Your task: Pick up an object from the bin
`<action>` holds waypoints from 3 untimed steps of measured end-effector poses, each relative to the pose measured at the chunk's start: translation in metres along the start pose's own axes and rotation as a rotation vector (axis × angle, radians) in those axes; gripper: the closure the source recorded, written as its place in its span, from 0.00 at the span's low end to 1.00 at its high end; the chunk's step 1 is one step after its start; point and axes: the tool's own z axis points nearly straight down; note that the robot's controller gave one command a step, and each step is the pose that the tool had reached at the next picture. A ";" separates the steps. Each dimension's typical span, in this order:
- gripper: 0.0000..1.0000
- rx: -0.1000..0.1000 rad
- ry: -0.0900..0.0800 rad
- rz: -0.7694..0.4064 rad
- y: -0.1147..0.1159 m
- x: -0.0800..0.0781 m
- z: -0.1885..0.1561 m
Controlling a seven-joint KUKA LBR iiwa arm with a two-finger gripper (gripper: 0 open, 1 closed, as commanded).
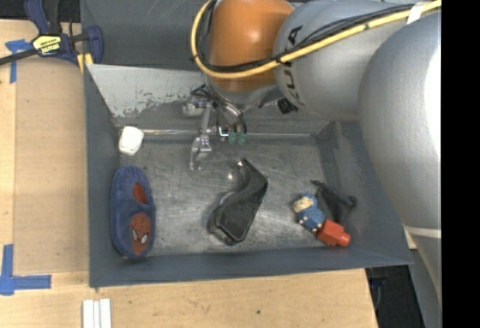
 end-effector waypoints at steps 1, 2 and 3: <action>0.00 0.003 -0.004 0.066 -0.061 0.028 0.012; 0.00 -0.009 -0.032 0.041 -0.087 0.067 0.053; 0.00 0.001 -0.005 -0.194 -0.187 0.097 0.041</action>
Offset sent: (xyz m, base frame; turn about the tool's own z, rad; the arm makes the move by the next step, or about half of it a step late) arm -0.0279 -0.0566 -0.0113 0.0609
